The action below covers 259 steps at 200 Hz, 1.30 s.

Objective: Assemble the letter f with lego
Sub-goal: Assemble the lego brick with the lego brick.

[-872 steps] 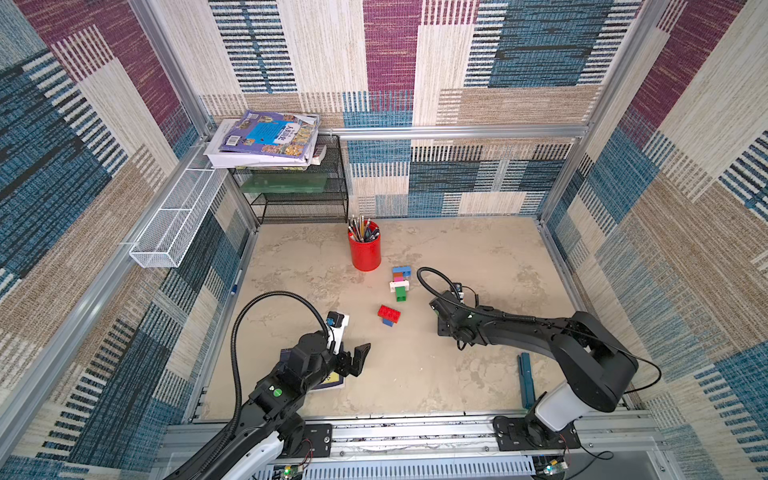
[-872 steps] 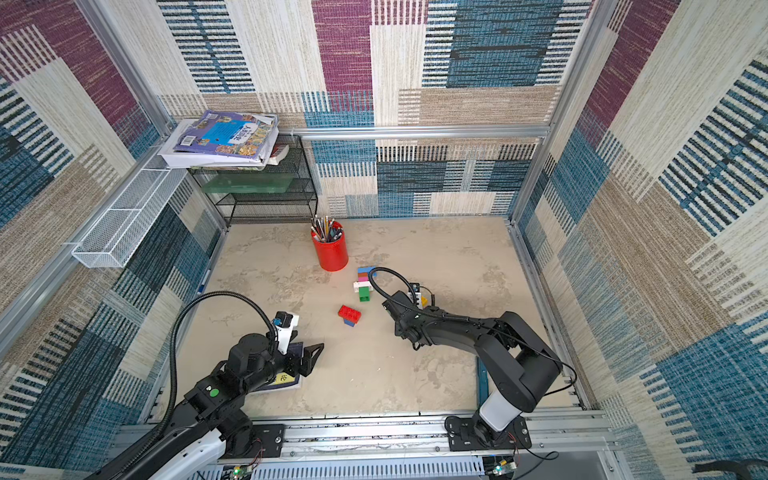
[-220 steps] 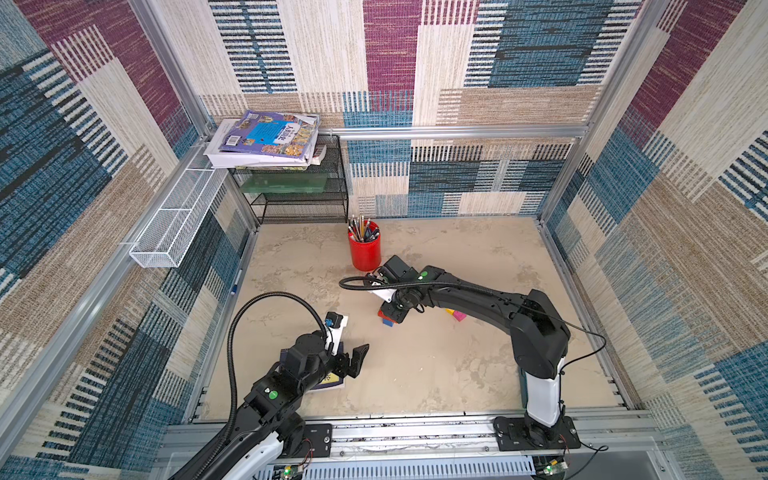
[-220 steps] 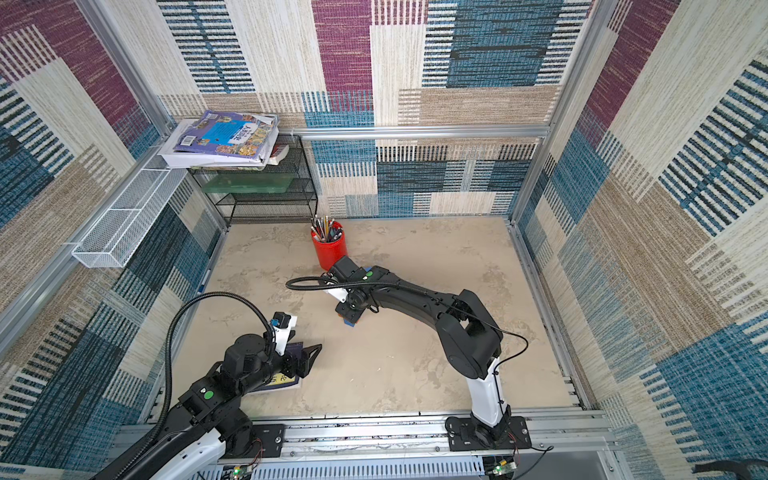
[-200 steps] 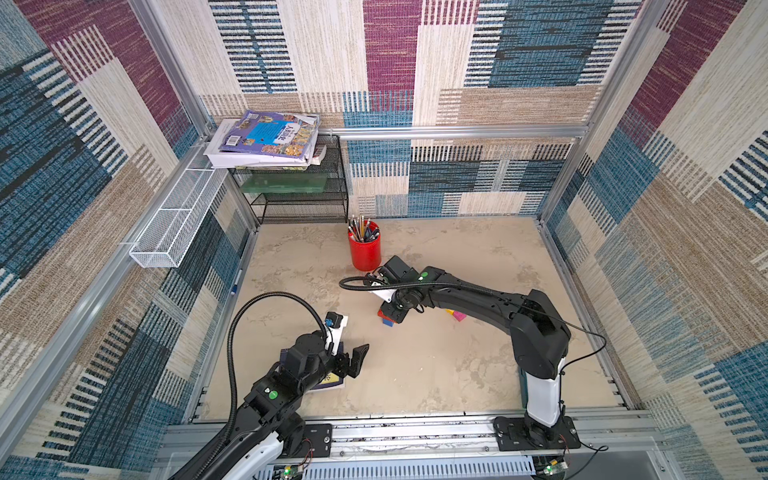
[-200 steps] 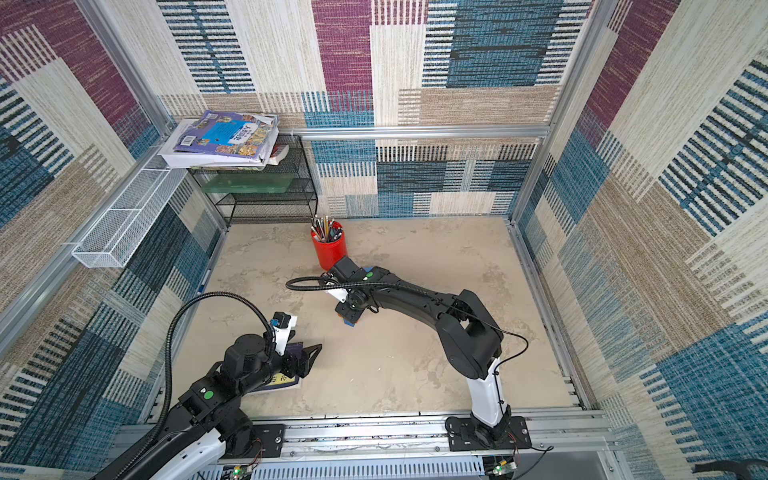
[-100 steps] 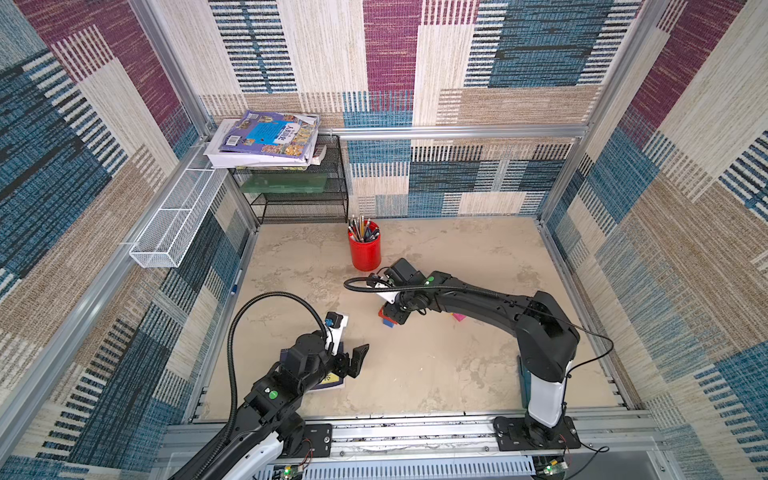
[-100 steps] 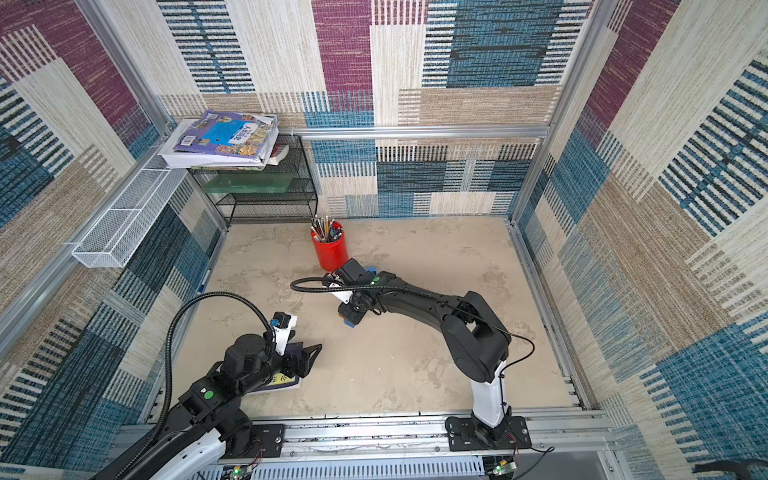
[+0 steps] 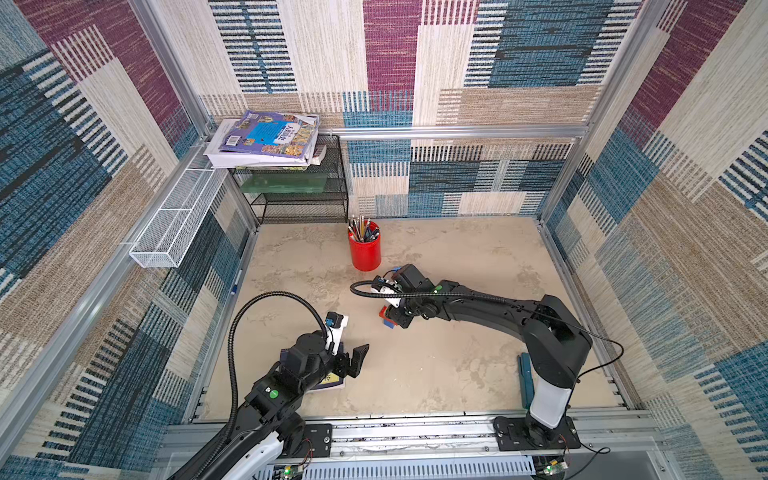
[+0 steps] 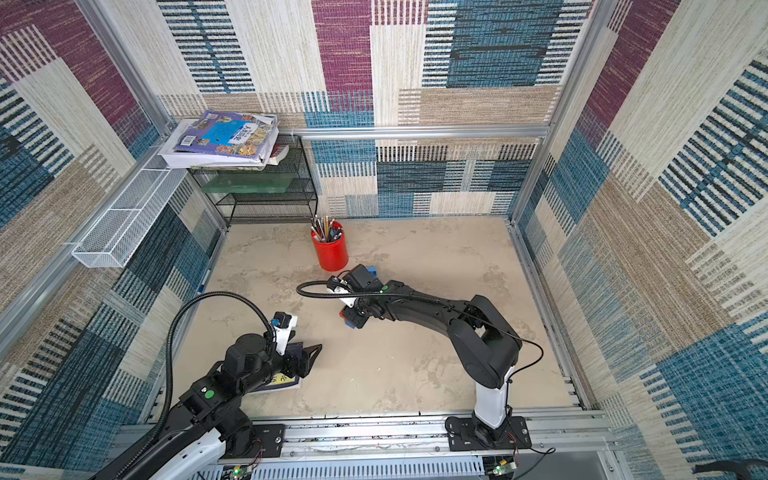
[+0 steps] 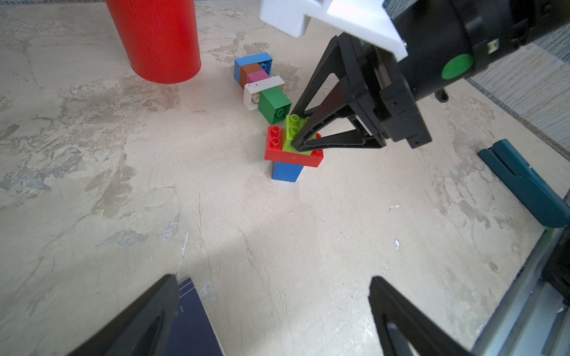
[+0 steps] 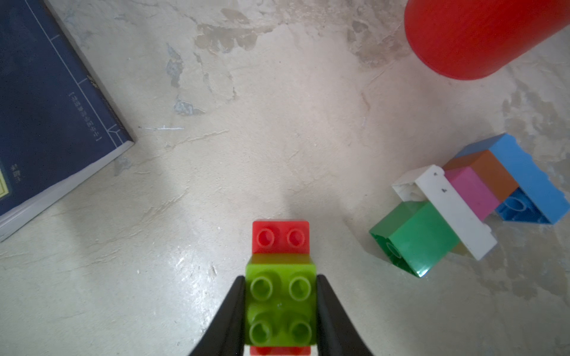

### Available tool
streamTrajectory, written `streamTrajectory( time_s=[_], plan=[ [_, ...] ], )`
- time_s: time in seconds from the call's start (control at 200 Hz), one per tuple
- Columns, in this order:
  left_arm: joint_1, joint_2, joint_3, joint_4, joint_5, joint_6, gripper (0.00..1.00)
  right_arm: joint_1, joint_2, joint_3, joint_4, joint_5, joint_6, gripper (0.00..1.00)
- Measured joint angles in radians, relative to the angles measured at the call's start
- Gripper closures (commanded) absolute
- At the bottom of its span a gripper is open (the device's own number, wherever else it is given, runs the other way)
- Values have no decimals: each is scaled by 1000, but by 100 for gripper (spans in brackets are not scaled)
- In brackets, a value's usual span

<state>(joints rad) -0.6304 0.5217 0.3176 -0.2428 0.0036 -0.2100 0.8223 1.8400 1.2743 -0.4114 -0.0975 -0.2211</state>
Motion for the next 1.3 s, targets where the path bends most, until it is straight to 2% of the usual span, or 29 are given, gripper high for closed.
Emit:
streamTrajectory(
  time_s=[0.245,0.706,0.946,1.112,1.297],
  plan=[
    [0,8,1,1,0,0,1,-5,6,8,12,-11,3,69],
    [0,8,3,1,0,0,1,13,10,95,-106,-15,15,53],
    [0,9,3,1,0,0,1,15,-16,106,-118,-3,35,49],
    [0,9,4,4,11,0,1,-5,-89,67,-123,18,66,46],
    [0,8,4,8,64,5,1,-52,-194,-65,-119,86,134,44]
  ],
)
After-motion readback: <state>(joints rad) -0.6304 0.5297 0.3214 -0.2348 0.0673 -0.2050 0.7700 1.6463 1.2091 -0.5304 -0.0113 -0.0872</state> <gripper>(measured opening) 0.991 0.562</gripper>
